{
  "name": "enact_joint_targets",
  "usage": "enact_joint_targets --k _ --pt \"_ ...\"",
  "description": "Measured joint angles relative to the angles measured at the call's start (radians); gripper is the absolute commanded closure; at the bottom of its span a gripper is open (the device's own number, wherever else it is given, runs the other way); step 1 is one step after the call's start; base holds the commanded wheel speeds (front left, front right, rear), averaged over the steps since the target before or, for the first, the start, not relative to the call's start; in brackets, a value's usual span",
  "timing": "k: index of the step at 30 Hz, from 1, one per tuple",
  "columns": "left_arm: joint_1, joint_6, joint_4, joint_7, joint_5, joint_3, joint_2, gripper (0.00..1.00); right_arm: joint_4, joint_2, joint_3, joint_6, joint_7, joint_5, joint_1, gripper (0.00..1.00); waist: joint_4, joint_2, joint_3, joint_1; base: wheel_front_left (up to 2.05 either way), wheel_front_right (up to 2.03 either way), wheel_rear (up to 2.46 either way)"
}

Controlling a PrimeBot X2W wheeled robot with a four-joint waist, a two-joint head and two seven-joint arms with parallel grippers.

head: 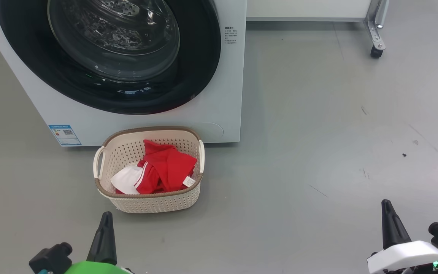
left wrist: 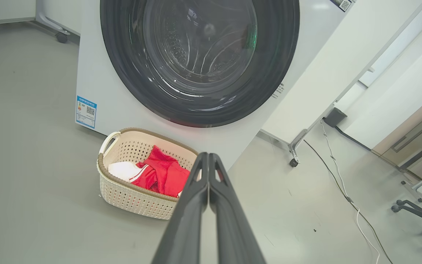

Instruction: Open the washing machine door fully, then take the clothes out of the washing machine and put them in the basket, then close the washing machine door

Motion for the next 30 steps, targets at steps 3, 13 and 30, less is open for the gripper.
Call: enact_joint_targets --k 3,13,30 --pt "0.000 0.000 0.000 0.010 -0.037 0.007 0.001 1.00 0.003 0.005 -0.009 0.001 0.011 0.033 -0.009 1.00 -0.001 0.0000 0.000 0.0000 0.00 0.00 0.00" --pt "-0.001 -0.013 0.006 0.039 -0.146 0.030 0.005 1.00 0.013 0.017 -0.036 0.009 0.045 0.141 -0.022 1.00 -0.003 0.0000 0.000 0.0000 0.00 0.00 0.00" --pt "-0.016 -0.034 0.027 0.091 -0.327 0.069 0.013 1.00 0.031 0.031 -0.079 0.013 0.102 0.319 -0.056 1.00 -0.007 0.0000 0.001 0.0000 0.00 0.00 0.00"
